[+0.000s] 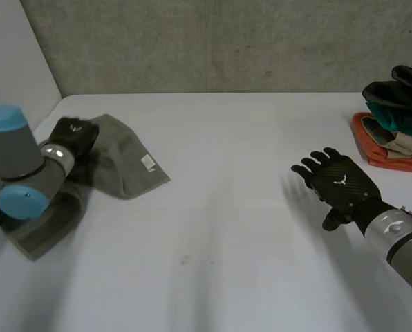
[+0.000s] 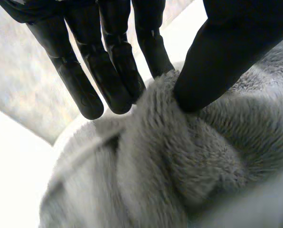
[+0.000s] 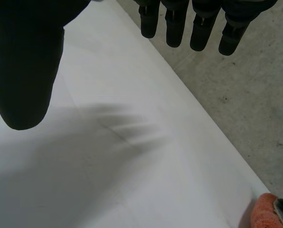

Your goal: Fold the laundry.

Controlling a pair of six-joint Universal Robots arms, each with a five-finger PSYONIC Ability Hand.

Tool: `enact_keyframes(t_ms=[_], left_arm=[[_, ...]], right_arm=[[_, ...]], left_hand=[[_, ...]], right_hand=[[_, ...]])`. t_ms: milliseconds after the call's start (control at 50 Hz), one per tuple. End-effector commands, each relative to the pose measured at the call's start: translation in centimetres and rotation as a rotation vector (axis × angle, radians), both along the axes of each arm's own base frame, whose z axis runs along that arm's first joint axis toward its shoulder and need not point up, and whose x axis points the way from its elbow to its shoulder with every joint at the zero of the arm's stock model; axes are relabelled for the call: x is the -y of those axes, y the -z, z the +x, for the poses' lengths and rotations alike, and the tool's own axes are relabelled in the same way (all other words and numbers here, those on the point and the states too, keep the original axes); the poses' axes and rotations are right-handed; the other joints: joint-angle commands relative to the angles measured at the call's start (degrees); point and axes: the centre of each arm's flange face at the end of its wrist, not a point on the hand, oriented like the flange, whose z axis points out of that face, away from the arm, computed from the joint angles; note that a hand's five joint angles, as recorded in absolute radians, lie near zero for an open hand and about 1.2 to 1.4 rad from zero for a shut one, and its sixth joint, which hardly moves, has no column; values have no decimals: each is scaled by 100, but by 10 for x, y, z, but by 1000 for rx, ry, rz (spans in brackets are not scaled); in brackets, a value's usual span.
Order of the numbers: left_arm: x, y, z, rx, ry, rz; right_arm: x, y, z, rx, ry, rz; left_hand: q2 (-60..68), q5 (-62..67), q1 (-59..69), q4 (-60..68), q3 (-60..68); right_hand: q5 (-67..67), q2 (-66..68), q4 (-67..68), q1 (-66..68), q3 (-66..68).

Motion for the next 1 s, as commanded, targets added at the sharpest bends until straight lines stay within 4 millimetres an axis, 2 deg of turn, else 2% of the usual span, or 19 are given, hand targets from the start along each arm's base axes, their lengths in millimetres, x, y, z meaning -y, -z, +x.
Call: enact_keyframes(t_ms=[20,40,60,100,120,140,180,260,280,340,360,400,420,440,500,580,740,860,1000], left_arm=[[-72,-101,-73,-207,187,-181],[-82,-111,-81,-244,211,-195],[-106,-135,-94,-320,264,-227],[-131,-157,-106,-395,327,-254],[-143,-166,-112,-428,357,-262],[-165,-177,-122,-489,412,-261],[-180,-184,-129,-540,453,-252],[-205,-165,-157,-598,544,-176],[-214,-149,-173,-596,582,-135],[-223,-117,-193,-568,612,-63],[-230,-98,-203,-551,630,-15],[-233,-83,-207,-536,636,23],[-234,-79,-209,-529,638,34],[-236,-78,-209,-523,639,42],[-238,-78,-207,-521,631,55],[-241,-93,-199,-520,613,57],[-228,-101,-153,-471,360,83],[-230,-79,-143,-424,286,132],[-225,-43,-156,-346,330,187]], right_arm=[[4,-11,-6,7,37,-37],[5,-12,-7,8,45,-41],[6,-13,-9,7,52,-44],[7,-17,-10,7,73,-57],[7,-18,-11,6,79,-63],[7,-21,-12,7,86,-70],[9,-26,-14,10,107,-88],[9,-31,-16,15,129,-101],[10,-32,-17,18,134,-102],[12,-35,-21,33,170,-101],[12,-36,-22,38,183,-100],[14,-36,-25,58,213,-88],[14,-37,-26,67,222,-86],[15,-37,-26,74,230,-82],[17,-39,-28,105,255,-68],[19,-45,-28,138,260,-67],[14,-55,-26,140,247,-8],[-2,-59,-26,98,249,195],[-20,-43,-21,64,229,343]], left_hand=[[1158,1530,1384,1144,1198],[1158,1530,1384,1144,1198],[1158,1530,1384,1144,1198],[1158,1530,1384,1144,1198],[1158,1530,1384,1144,1198],[1158,1530,1384,1144,1198],[1158,1530,1384,1144,1198],[1158,1530,1384,1144,1198],[1158,1530,1384,1144,1198],[1158,1530,1384,1144,1198],[-438,-66,-212,-453,-398],[-3217,-2845,-2991,-3231,-3177],[-4229,-3857,-4003,-4243,-4189],[-5838,-5465,-5612,-5852,-5798],[-5842,-5470,-5616,-5856,-5802],[-5842,-5470,-5616,-5856,-5802],[-5804,-5431,-5578,-5818,-5763],[-5770,-5398,-5544,-5784,-5730],[-5585,-5213,-5359,-5600,-5545]], right_hand=[[-294,-254,-218,-323,-224],[-294,-254,-218,-323,-224],[-294,-254,-218,-323,-224],[-294,-254,-218,-323,-224],[-294,-254,-218,-323,-224],[-294,-254,-218,-323,-224],[-294,-254,-218,-323,-224],[-294,-254,-218,-323,-224],[-294,-254,-218,-323,-224],[-294,-254,-218,-323,-224],[-294,-254,-218,-323,-224],[-294,-254,-218,-323,-224],[-294,-254,-218,-323,-224],[-294,-254,-218,-323,-224],[-294,-254,-218,-323,-224],[-294,-254,-218,-323,-224],[-294,-254,-218,-323,-224],[-294,-254,-218,-323,-224],[-294,-254,-218,-323,-224]])
